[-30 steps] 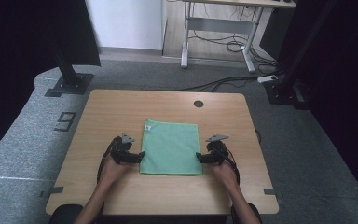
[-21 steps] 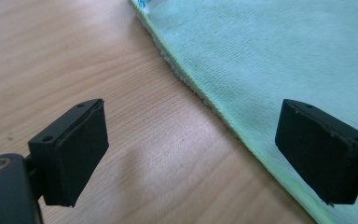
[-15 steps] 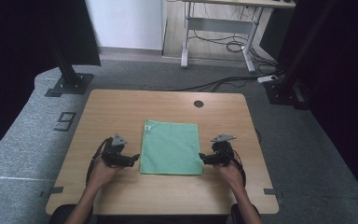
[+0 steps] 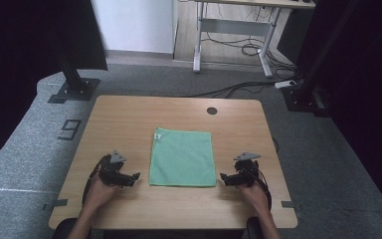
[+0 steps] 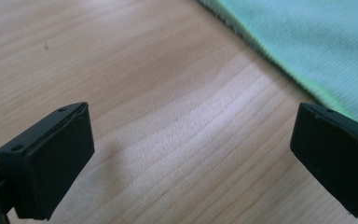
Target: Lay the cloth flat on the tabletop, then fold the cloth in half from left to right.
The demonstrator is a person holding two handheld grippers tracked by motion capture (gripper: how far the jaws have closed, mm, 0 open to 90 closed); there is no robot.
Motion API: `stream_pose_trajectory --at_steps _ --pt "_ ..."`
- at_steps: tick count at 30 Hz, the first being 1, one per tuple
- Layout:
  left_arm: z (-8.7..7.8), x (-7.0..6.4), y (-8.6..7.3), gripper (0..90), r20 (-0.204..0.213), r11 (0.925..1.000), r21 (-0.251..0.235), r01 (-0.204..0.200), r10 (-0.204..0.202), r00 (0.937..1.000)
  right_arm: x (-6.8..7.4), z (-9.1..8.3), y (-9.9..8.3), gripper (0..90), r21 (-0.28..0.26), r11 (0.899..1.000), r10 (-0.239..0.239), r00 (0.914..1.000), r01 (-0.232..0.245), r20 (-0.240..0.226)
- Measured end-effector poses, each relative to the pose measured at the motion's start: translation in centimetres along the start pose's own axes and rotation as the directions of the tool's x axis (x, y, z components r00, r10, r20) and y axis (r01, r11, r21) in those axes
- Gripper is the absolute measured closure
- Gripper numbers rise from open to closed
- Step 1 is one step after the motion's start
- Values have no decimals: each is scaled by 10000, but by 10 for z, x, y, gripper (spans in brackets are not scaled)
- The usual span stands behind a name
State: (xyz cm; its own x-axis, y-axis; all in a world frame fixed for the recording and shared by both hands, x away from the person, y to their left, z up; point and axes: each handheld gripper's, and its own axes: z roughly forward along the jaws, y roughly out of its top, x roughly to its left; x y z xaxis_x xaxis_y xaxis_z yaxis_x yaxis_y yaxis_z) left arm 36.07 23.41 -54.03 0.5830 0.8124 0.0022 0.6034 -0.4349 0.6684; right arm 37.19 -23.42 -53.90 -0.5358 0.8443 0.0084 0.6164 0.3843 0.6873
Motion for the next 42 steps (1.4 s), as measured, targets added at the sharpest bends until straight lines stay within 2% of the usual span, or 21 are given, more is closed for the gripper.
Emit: stream_pose_trajectory --at_steps 3,9,14,21,35,42 --pt "5 -1 -3 0 -13 9998 190 -66 66 10000 -1 3 -4 0 27 10000 42 10000 -42 34" --pt "7 0 -4 0 133 9999 121 -35 33 9999 -6 8 -11 0 91 9998 186 9997 -187 141" --pt "7 0 -4 0 206 9999 135 -97 94 9997 -9 10 -15 0 -413 9986 341 9990 -329 288" --pt "7 -2 -5 0 28 9999 119 100 -100 9999 -9 10 -15 0 -406 9986 345 9989 -332 314" --pt "8 -2 -4 0 17 9999 118 123 -124 9999 -8 10 -14 0 -303 9988 395 9987 -385 335" --pt "11 1 4 0 -78 9996 216 153 -151 9999 -3 8 -11 14 -260 9987 447 9988 -442 203"
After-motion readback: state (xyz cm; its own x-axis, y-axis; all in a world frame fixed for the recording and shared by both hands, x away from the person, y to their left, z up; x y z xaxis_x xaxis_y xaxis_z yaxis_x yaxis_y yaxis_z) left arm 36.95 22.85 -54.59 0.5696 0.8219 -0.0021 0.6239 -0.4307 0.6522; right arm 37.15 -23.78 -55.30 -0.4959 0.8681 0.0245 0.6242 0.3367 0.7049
